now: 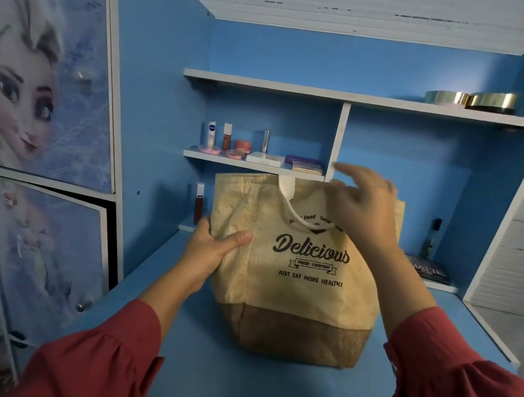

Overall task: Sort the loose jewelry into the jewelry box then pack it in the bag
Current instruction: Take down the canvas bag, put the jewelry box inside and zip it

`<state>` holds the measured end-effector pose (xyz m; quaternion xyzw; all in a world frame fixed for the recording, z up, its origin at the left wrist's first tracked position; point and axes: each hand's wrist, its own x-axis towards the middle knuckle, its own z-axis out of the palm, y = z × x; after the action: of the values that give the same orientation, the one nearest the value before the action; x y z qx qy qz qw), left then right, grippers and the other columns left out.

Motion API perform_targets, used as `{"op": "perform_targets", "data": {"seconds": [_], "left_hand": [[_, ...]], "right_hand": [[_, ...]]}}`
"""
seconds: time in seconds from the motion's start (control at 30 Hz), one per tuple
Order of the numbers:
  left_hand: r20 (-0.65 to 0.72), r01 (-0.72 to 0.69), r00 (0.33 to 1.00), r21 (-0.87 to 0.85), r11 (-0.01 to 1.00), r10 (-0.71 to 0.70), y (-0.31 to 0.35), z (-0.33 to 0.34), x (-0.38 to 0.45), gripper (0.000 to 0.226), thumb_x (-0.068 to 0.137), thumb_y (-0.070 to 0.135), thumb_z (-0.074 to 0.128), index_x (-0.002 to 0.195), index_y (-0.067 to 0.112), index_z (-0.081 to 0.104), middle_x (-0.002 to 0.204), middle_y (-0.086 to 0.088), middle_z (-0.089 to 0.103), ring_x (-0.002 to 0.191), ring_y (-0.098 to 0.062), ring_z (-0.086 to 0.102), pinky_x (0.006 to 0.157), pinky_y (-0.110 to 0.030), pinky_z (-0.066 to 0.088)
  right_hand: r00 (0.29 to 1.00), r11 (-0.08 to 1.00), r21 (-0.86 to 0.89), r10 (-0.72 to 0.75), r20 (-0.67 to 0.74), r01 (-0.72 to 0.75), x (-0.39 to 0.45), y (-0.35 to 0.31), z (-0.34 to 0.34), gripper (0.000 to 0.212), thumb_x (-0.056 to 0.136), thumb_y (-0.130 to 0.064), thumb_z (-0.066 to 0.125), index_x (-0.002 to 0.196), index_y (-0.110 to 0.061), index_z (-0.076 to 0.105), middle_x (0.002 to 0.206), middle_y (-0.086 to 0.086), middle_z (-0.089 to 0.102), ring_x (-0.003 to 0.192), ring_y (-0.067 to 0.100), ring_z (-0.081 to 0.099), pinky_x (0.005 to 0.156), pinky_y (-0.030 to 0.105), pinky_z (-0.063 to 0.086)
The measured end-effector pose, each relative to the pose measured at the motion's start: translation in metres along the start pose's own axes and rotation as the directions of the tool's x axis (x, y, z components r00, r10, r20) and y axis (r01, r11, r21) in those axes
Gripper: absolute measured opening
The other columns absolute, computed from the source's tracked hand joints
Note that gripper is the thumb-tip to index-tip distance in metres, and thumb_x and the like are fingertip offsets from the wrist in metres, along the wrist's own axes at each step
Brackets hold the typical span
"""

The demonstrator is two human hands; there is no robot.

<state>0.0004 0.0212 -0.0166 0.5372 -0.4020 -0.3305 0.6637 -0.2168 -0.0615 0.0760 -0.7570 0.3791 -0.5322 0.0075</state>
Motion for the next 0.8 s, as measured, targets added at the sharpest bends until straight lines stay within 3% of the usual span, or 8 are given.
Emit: {"op": "perform_targets", "data": {"seconds": [0.07, 0.13, 0.2, 0.27, 0.33, 0.57, 0.7, 0.8], "left_hand": [[-0.019, -0.014, 1.000, -0.003, 1.000, 0.014, -0.003, -0.001, 0.001, 0.060, 0.058, 0.037, 0.084, 0.106, 0.029, 0.048, 0.113, 0.000, 0.064, 0.102, -0.018, 0.064, 0.088, -0.039, 0.053], [-0.034, -0.036, 0.999, -0.011, 0.999, 0.035, -0.006, -0.001, 0.001, 0.059, 0.055, 0.041, 0.083, 0.103, 0.031, 0.048, 0.112, 0.001, 0.064, 0.102, -0.018, 0.064, 0.090, -0.041, 0.053], [-0.043, -0.049, 0.998, -0.016, 0.999, 0.048, -0.009, 0.001, 0.002, 0.060, 0.056, 0.041, 0.082, 0.104, 0.030, 0.049, 0.112, 0.000, 0.064, 0.102, -0.018, 0.064, 0.089, -0.040, 0.053], [-0.049, -0.059, 0.997, -0.017, 0.998, 0.058, -0.009, 0.003, 0.004, 0.058, 0.057, 0.041, 0.082, 0.104, 0.029, 0.050, 0.112, 0.000, 0.064, 0.102, -0.018, 0.064, 0.088, -0.040, 0.054], [-0.065, -0.082, 0.995, -0.018, 0.996, 0.081, -0.008, 0.005, 0.006, 0.049, 0.065, 0.035, 0.082, 0.102, 0.030, 0.051, 0.111, 0.001, 0.064, 0.101, -0.017, 0.064, 0.087, -0.039, 0.054], [-0.080, -0.190, 0.980, -0.130, 0.973, 0.180, 0.010, 0.004, 0.015, 0.028, 0.084, 0.020, 0.070, 0.105, 0.027, 0.052, 0.110, 0.001, 0.065, 0.100, -0.014, 0.064, 0.079, -0.028, 0.052], [-0.030, -0.140, 0.990, -0.134, 0.981, 0.137, 0.005, 0.005, 0.016, 0.026, 0.090, 0.022, 0.064, 0.112, 0.024, 0.051, 0.114, 0.002, 0.063, 0.103, -0.011, 0.062, 0.077, -0.024, 0.050], [0.023, -0.028, 0.999, -0.110, 0.993, 0.031, 0.002, 0.004, 0.011, 0.039, 0.090, 0.029, 0.063, 0.124, 0.024, 0.045, 0.119, 0.006, 0.059, 0.100, -0.005, 0.058, 0.077, -0.027, 0.048]], "right_hand": [[0.926, 0.961, 0.161, 0.263, -0.270, -0.226, -0.012, 0.018, -0.006, 0.037, 0.092, -0.033, 0.054, 0.128, -0.025, 0.057, 0.131, -0.003, 0.055, 0.126, 0.015, 0.044, 0.112, 0.043, 0.026], [0.724, 0.790, 0.317, 0.610, -0.324, -0.524, -0.027, 0.037, -0.012, 0.048, 0.092, -0.042, 0.050, 0.136, -0.021, 0.047, 0.138, -0.002, 0.049, 0.131, 0.018, 0.041, 0.112, 0.044, 0.027], [0.555, 0.519, 0.451, 0.829, -0.062, -0.726, -0.040, 0.055, -0.012, 0.056, 0.093, -0.051, 0.046, 0.135, -0.014, 0.043, 0.133, 0.001, 0.048, 0.123, 0.021, 0.044, 0.107, 0.045, 0.032], [0.474, 0.304, 0.528, 0.852, 0.221, -0.793, -0.049, 0.063, -0.008, 0.050, 0.095, -0.050, 0.047, 0.123, -0.010, 0.050, 0.118, 0.004, 0.050, 0.108, 0.022, 0.046, 0.096, 0.041, 0.037], [0.509, 0.313, 0.549, 0.825, 0.247, -0.775, -0.052, 0.066, -0.007, 0.042, 0.094, -0.044, 0.053, 0.117, -0.009, 0.055, 0.115, 0.005, 0.055, 0.103, 0.022, 0.048, 0.090, 0.038, 0.040], [0.697, 0.407, 0.773, 0.714, 0.062, -0.486, -0.041, 0.065, -0.009, 0.015, 0.094, -0.035, 0.058, 0.101, -0.022, 0.056, 0.093, -0.012, 0.057, 0.090, 0.008, 0.052, 0.082, 0.025, 0.043], [0.702, 0.304, 0.828, 0.697, 0.144, -0.471, -0.058, 0.082, 0.003, 0.006, 0.093, -0.036, 0.058, 0.096, -0.031, 0.060, 0.112, -0.006, 0.062, 0.117, 0.019, 0.055, 0.105, 0.039, 0.042], [0.693, 0.289, 0.792, 0.687, 0.219, -0.537, -0.069, 0.096, 0.006, 0.026, 0.090, -0.042, 0.057, 0.112, -0.028, 0.060, 0.129, -0.001, 0.059, 0.123, 0.019, 0.052, 0.109, 0.046, 0.038]]}}
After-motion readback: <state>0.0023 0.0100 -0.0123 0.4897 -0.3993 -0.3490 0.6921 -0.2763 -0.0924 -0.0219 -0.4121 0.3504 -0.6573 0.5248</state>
